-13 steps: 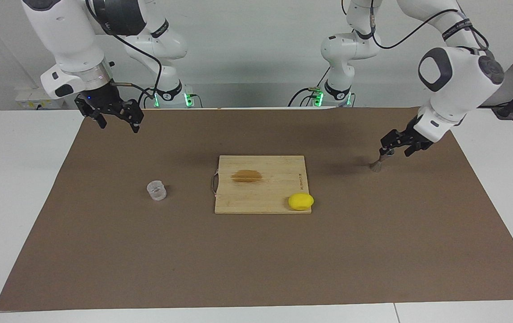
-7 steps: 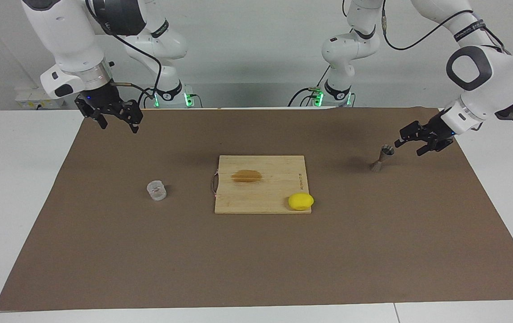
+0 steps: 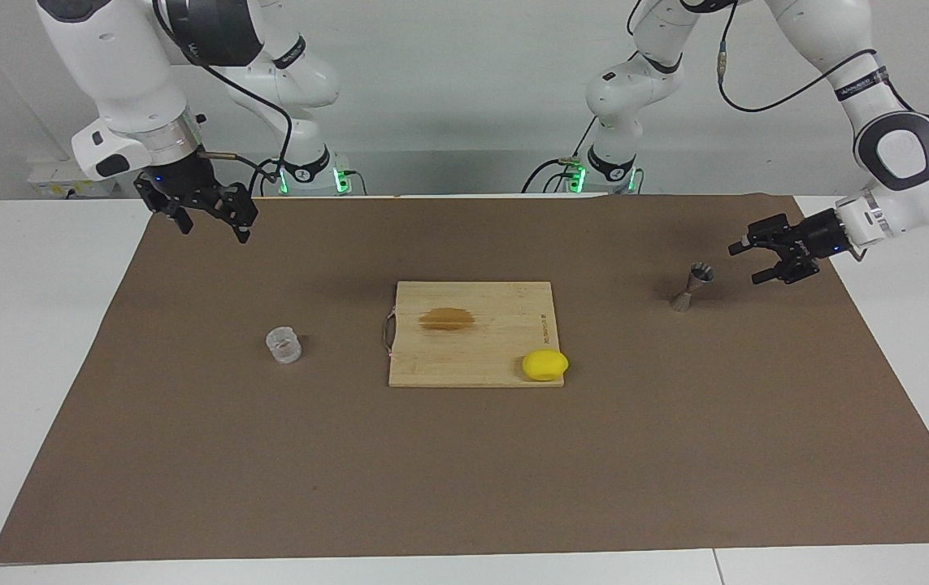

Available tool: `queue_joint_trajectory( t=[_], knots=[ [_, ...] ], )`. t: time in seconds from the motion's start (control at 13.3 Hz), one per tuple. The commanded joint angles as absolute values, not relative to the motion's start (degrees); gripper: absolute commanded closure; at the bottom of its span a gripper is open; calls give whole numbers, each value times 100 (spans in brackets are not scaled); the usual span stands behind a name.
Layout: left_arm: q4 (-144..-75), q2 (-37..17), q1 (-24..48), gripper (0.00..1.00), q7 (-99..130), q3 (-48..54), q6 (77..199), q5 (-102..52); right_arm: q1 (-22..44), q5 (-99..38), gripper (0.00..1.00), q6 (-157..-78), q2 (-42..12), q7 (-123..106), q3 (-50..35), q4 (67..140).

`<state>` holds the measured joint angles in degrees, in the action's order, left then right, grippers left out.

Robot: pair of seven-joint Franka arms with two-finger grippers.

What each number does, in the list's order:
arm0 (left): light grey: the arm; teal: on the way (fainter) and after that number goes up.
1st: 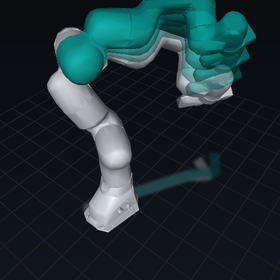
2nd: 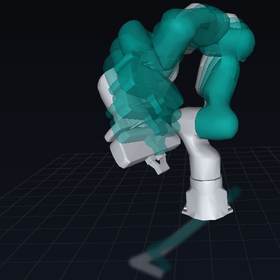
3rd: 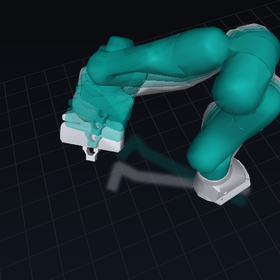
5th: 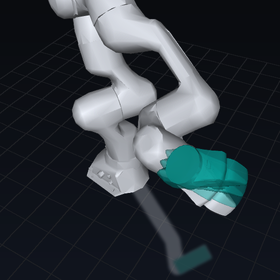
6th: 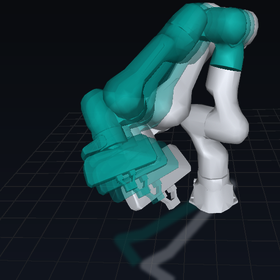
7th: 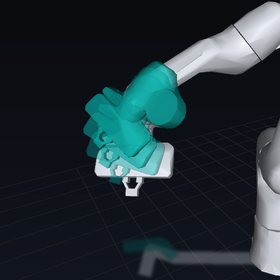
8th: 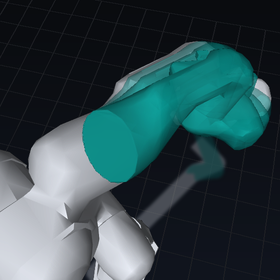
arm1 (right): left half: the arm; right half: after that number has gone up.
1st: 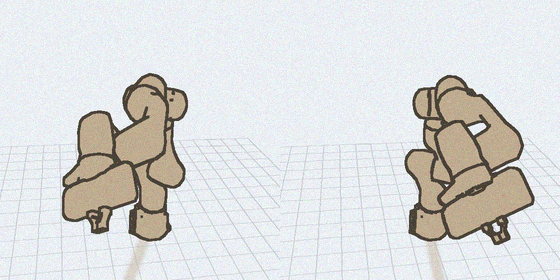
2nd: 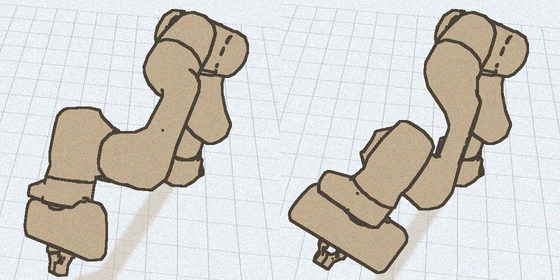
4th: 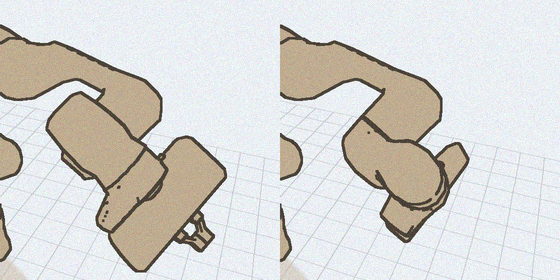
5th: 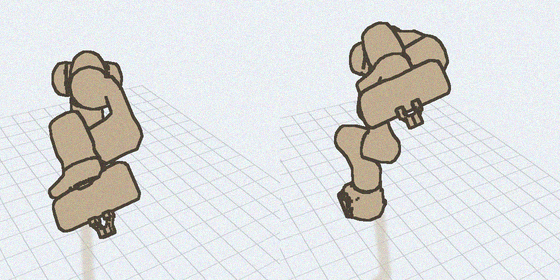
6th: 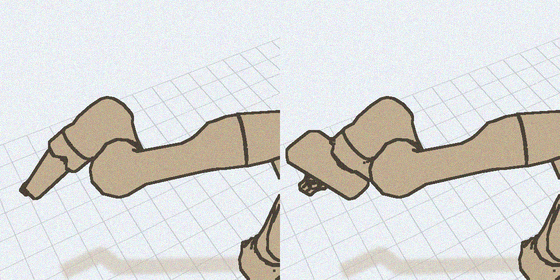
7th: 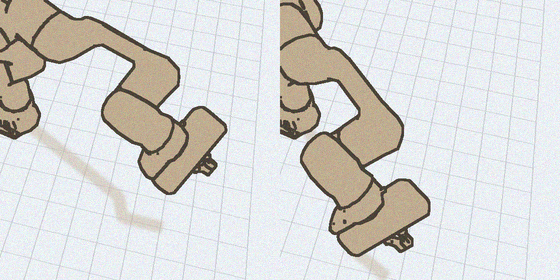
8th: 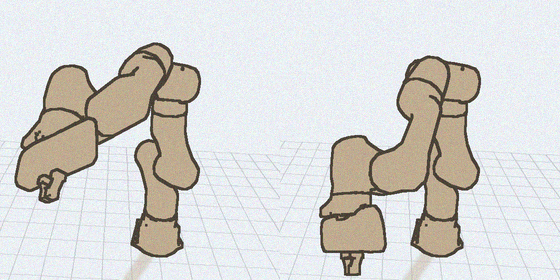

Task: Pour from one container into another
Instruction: 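Lower the left gripper around the metal cup while the right gripper reaches the glass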

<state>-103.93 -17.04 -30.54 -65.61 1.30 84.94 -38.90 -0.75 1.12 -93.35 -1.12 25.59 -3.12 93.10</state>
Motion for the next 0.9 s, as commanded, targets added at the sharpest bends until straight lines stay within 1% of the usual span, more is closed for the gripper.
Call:
queue_joint_trajectory(
  t=[0.0,0.15,0.22,0.3,0.6,0.75,0.82],
  knots=[
    [-10352,-1942,-3286,0,-7904,185,8253,-4340,-176,53,3,-9527,-298,3363,-352,9343],
    [-10642,-1951,-3384,0,-8838,193,8140,-4648,-237,44,3,-9641,-421,4180,-352,9351],
    [-10704,-2090,-3419,0,-9364,185,7860,-4910,-246,35,3,-9650,-535,4445,-352,9352],
    [-10749,-2344,-3454,0,-9969,176,7666,-5148,-272,-34,3,-9668,-658,4726,-352,9343],
    [-11267,-2460,-3612,0,-11396,185,7612,-5343,-685,-851,3,-9800,-1159,5624,-343,9360],
    [-11294,-2636,-3630,0,-12344,176,7585,-5694,-869,-1071,4,-10036,-1274,6097,-343,9491],
    [-11294,-2715,-3717,0,-12592,184,7533,-5852,-957,-1281,4,-10246,-1292,6300,-343,9675]
  ],
)
